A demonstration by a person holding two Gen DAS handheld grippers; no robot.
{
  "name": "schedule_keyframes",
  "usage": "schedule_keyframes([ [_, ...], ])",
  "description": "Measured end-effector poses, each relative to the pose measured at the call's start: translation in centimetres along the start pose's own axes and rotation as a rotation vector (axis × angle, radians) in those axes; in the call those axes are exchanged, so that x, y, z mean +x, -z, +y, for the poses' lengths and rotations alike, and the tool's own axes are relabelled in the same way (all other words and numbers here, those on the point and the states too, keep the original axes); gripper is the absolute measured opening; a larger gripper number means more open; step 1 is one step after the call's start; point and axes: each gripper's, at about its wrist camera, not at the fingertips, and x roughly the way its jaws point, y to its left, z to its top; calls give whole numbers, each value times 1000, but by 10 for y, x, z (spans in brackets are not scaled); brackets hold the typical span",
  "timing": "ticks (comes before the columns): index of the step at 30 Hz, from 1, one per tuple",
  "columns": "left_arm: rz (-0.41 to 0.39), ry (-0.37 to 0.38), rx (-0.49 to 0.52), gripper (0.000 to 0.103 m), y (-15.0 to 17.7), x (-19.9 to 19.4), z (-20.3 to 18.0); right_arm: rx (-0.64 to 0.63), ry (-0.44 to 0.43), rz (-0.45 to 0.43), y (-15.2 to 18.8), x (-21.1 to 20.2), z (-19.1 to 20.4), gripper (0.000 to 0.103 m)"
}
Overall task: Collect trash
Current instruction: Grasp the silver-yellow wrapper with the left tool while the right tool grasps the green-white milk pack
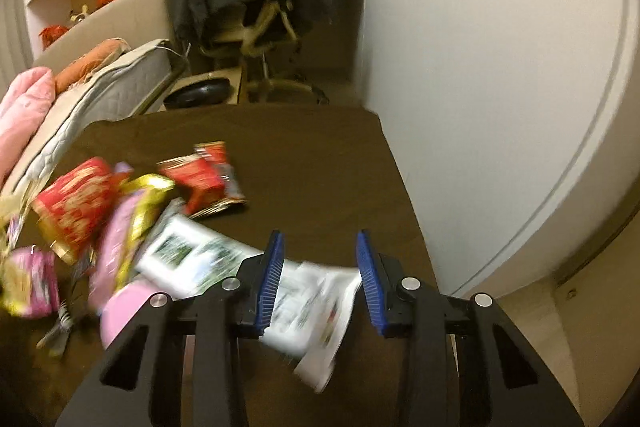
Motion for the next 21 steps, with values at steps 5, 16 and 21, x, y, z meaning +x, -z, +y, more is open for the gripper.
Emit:
schedule_keyframes([
  [5,0,1,-25,13,4,-8,7,60,-143,74,12,16,-16,35],
  [16,29,47,-11,13,-2,10,-2,47,-285,71,74,-47,-11,35],
  [21,23,49,-6,13,-2,12,-7,55,-248,16,63,-54,2,50],
])
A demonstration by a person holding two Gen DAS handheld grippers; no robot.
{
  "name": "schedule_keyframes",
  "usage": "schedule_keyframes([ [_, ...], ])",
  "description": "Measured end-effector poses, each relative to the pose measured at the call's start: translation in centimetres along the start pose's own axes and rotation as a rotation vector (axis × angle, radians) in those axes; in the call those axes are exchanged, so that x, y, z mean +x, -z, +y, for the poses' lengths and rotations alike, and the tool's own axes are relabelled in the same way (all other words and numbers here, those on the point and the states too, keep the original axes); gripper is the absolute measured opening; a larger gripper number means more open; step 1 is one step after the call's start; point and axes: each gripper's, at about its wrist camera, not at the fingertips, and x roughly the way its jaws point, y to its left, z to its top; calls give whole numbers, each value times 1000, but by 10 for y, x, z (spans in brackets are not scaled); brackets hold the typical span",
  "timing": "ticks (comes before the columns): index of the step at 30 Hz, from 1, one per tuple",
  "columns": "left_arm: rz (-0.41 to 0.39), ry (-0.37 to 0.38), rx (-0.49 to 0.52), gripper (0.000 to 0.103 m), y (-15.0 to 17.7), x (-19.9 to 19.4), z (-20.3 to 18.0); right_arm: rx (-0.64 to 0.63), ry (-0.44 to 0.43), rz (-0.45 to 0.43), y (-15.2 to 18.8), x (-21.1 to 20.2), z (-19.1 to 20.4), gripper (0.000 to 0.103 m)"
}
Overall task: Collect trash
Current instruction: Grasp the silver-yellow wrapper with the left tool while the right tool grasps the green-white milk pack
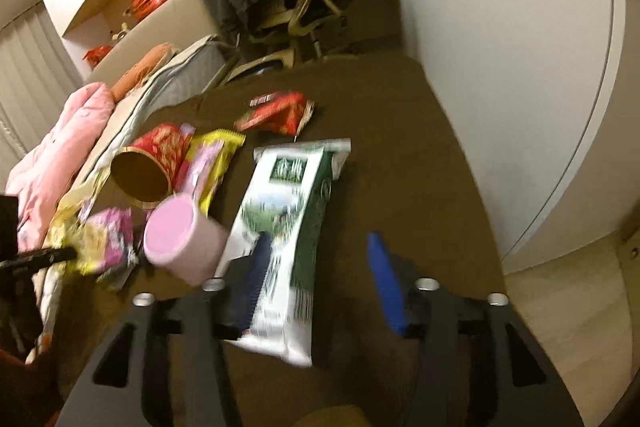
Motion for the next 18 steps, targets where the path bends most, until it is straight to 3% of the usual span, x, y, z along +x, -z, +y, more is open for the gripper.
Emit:
schedule_keyframes([
  [10,-16,-25,26,13,1,-10,0,-18,59,167,-50,64,25,52],
  [14,-16,-28,28,13,2,-10,0,-27,75,238,-57,74,26,53],
  [18,-17,-21,29,13,4,-10,-1,-28,83,247,-53,70,24,53],
])
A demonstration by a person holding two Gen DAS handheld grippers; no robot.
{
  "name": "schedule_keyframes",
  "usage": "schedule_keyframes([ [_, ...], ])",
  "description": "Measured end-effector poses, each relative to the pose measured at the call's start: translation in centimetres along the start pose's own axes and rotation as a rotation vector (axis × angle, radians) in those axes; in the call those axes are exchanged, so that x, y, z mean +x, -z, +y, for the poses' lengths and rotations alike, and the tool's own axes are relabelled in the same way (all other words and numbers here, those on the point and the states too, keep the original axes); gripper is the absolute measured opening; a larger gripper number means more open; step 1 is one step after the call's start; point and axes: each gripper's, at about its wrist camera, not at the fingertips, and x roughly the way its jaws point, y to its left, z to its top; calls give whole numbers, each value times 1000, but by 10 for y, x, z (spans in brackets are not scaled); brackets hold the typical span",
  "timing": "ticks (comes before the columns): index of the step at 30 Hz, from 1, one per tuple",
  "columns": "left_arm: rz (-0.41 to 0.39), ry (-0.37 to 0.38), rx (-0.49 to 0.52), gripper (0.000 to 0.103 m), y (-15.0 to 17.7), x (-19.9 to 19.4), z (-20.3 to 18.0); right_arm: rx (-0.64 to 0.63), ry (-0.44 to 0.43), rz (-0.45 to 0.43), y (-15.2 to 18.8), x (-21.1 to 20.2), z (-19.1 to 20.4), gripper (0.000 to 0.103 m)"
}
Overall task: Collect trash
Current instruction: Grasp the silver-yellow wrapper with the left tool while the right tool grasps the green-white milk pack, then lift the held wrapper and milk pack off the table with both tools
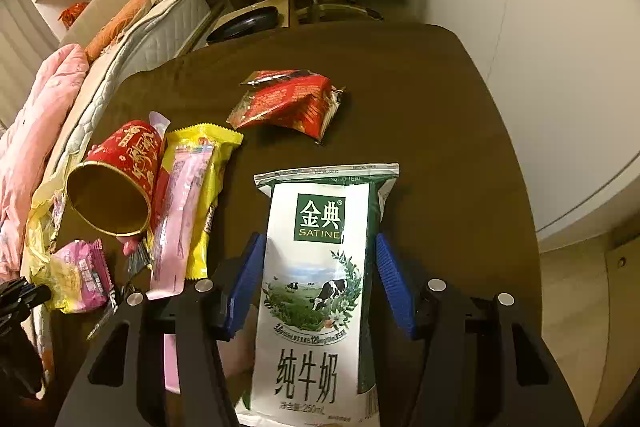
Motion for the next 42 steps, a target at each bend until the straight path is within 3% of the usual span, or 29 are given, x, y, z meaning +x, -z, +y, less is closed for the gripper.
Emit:
schedule_keyframes([
  [8,7,27,29,13,6,-4,-5,55,29,-39,45,-29,-17,52],
  [13,-14,84,72,31,7,-19,-7,106,26,-126,75,-63,-23,51],
  [17,-33,89,111,38,2,-27,-7,98,28,-180,96,-84,-12,51],
  [23,25,18,206,41,-7,-2,-26,66,52,-259,119,-110,11,51],
  [30,88,-70,214,41,-7,39,-31,37,39,-314,135,-132,28,51],
  [32,110,-73,196,33,-5,46,-31,25,46,-322,138,-136,32,51],
  [33,119,-63,193,20,-4,47,-32,18,47,-327,139,-139,34,51],
  [34,122,-62,199,14,-1,48,-33,13,47,-330,140,-141,37,51],
  [36,111,-73,209,7,0,46,-35,9,44,-337,142,-145,39,51],
  [42,45,-55,171,2,2,20,-34,-22,29,-374,141,-159,53,51],
])
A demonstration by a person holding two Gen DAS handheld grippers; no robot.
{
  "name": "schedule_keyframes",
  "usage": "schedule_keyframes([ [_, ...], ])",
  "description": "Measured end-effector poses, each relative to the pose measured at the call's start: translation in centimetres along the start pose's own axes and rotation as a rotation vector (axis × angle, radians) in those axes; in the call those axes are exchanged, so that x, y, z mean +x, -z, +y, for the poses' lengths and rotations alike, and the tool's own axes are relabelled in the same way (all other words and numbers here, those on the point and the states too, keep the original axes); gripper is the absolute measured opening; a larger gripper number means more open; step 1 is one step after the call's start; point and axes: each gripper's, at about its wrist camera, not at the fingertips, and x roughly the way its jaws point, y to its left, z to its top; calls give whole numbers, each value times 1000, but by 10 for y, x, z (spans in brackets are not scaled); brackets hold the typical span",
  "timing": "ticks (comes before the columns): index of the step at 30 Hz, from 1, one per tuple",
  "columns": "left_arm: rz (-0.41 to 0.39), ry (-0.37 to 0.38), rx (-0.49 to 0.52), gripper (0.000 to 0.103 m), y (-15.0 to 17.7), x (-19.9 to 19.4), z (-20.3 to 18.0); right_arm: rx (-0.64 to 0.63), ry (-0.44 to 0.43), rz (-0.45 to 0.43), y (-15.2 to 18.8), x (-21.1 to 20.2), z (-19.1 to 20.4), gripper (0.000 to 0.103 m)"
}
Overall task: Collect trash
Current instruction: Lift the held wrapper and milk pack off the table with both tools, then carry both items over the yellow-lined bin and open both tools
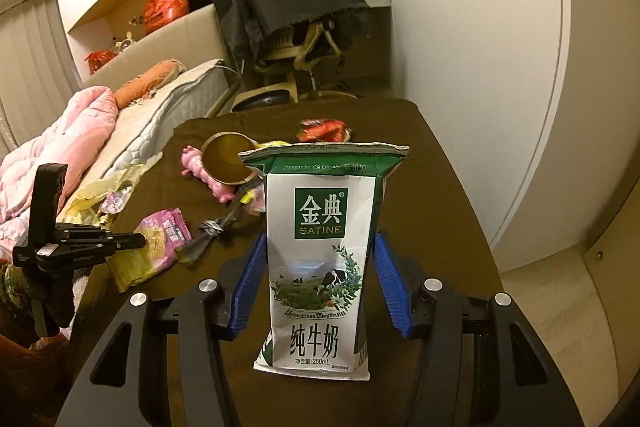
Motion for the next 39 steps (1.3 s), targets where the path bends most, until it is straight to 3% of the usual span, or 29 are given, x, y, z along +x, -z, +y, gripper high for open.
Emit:
schedule_keyframes([
  [18,-199,-47,-49,2,18,-99,36,-147,-108,-81,-40,-3,95,51],
  [28,-270,-124,-202,2,38,-142,116,-221,-190,-113,-66,21,171,51],
  [39,-305,-187,-357,2,55,-159,206,-248,-270,-83,-104,82,255,51],
])
